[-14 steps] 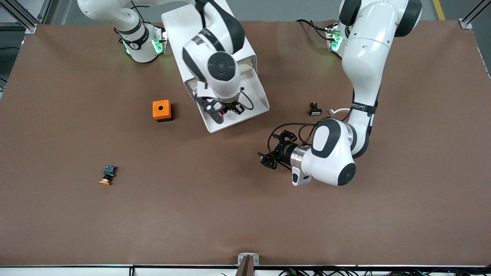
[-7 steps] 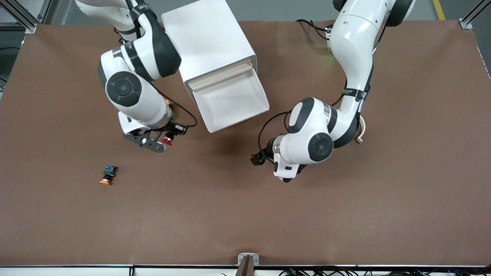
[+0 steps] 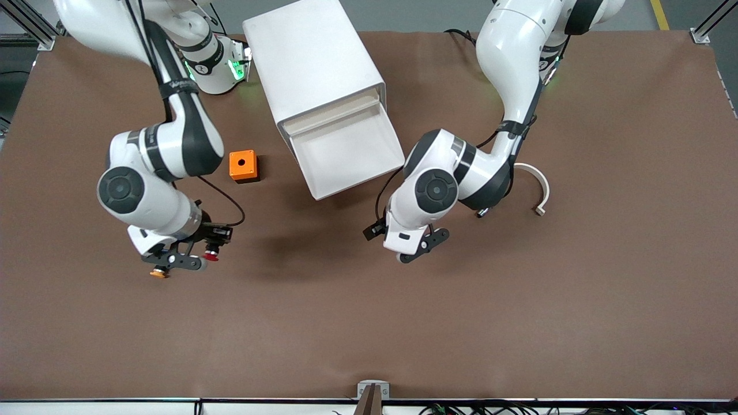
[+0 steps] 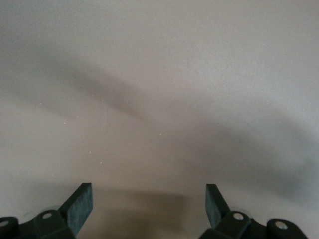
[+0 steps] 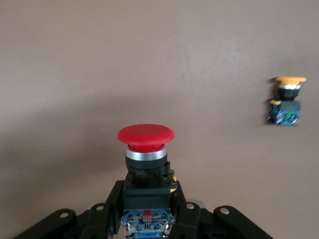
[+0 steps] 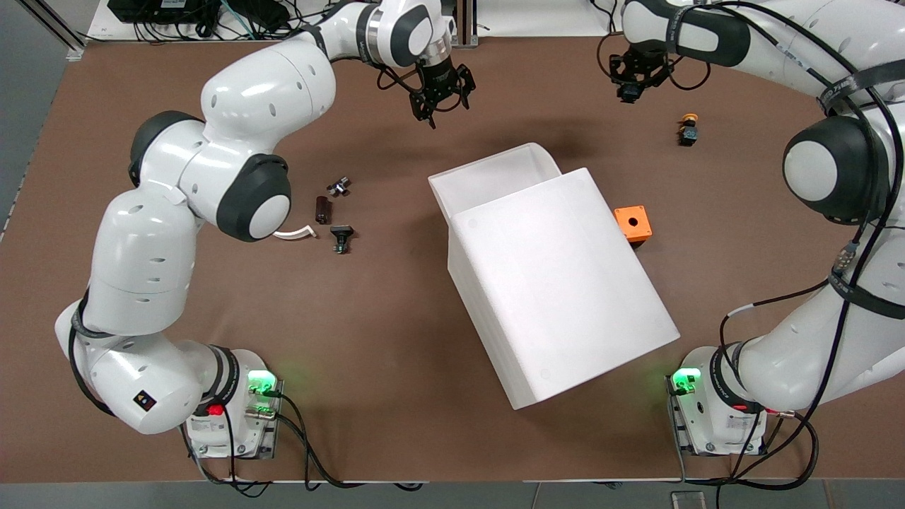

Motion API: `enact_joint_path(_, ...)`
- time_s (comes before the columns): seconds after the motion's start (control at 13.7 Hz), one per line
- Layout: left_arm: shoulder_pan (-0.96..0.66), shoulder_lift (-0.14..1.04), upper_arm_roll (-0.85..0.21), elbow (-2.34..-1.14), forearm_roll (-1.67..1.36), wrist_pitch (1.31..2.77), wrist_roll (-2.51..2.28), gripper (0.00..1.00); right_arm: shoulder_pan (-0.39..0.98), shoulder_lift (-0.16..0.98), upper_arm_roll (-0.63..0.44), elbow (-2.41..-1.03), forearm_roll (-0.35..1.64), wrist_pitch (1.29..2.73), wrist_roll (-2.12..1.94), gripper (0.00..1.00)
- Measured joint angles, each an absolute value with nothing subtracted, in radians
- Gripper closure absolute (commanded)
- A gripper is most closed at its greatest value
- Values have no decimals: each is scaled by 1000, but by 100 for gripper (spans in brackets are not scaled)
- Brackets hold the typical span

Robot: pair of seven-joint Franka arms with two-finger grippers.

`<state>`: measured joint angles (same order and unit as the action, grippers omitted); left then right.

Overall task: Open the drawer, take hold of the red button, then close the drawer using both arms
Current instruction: 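Lift the red button out with the right gripper while the left gripper releases, then set the red button beside the yellow button with the right gripper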

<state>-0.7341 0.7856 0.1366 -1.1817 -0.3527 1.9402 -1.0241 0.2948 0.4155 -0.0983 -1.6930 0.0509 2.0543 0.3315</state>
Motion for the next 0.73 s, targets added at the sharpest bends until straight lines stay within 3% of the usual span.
enact_joint_path(0.51, -842, 785, 137, -1222, -301, 1941, -1109, 1, 181, 518, -98, -1702, 51, 2127, 268, 100)
enact_joint_path(0.73, -893, 780, 136, -1242, -297, 1941, -1150, 1, 168, 545, -98, -1756, 51, 2235, 266, 100)
